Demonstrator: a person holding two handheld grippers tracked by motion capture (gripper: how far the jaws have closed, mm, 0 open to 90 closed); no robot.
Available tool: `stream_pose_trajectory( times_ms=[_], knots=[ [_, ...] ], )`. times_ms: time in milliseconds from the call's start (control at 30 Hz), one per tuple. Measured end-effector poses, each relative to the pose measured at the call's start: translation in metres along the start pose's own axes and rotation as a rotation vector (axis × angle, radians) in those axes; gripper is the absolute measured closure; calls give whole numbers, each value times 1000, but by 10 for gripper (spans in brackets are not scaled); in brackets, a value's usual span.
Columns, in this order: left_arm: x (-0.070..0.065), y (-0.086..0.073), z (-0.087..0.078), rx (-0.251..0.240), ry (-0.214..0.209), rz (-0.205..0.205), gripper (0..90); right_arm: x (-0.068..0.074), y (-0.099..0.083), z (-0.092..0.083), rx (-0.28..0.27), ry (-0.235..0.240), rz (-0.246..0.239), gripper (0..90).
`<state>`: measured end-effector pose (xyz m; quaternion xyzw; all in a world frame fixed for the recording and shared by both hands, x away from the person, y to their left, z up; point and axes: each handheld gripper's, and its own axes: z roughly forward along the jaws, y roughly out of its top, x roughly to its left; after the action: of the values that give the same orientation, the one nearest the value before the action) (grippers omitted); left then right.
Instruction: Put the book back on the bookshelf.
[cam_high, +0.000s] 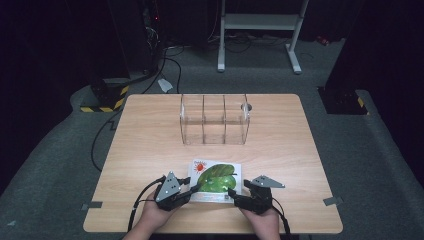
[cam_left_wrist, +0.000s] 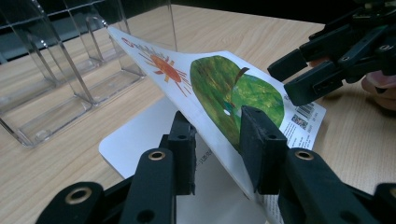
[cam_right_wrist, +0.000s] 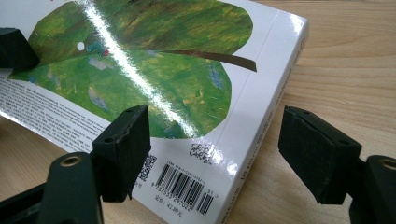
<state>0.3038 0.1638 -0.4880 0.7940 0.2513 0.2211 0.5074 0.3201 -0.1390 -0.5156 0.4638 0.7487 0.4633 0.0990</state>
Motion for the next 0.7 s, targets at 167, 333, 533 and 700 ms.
stream_pose_trajectory(
  times_ms=[167,333,533,700],
  knots=[
    [-3,0,-2,-14,3,33,671,1,0,1,-5,10,5,245],
    [-6,0,-4,-33,0,62,678,0,1,1,-7,24,10,237],
    [-7,0,-6,-49,-1,82,678,-2,1,3,-7,37,29,224],
    [-8,-1,-7,-52,0,97,682,-5,2,7,5,55,52,207]
  ],
)
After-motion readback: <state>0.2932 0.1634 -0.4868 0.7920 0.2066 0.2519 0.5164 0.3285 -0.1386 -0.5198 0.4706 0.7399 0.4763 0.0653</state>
